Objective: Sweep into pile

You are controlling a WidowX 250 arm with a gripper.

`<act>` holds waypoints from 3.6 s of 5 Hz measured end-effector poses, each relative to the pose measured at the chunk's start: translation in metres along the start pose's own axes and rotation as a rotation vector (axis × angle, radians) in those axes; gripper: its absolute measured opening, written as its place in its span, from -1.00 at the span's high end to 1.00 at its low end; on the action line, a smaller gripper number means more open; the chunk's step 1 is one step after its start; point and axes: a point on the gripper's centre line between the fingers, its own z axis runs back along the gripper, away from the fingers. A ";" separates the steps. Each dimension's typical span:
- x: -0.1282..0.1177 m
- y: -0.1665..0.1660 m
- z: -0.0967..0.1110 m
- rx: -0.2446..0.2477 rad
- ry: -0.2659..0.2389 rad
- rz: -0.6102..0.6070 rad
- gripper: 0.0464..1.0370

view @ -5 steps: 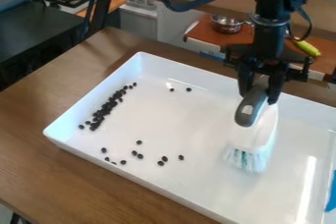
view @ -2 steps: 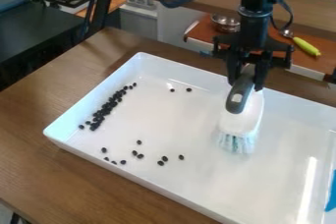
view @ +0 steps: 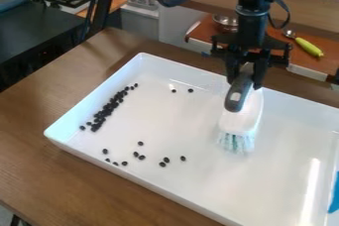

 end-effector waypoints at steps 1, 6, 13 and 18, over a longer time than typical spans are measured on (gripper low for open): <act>0.004 0.019 -0.003 0.006 -0.004 0.041 0.13; 0.012 0.100 -0.002 0.064 -0.050 0.163 0.13; -0.036 0.176 0.008 0.133 -0.122 0.586 0.13; -0.067 0.110 0.036 0.100 -0.021 0.431 0.13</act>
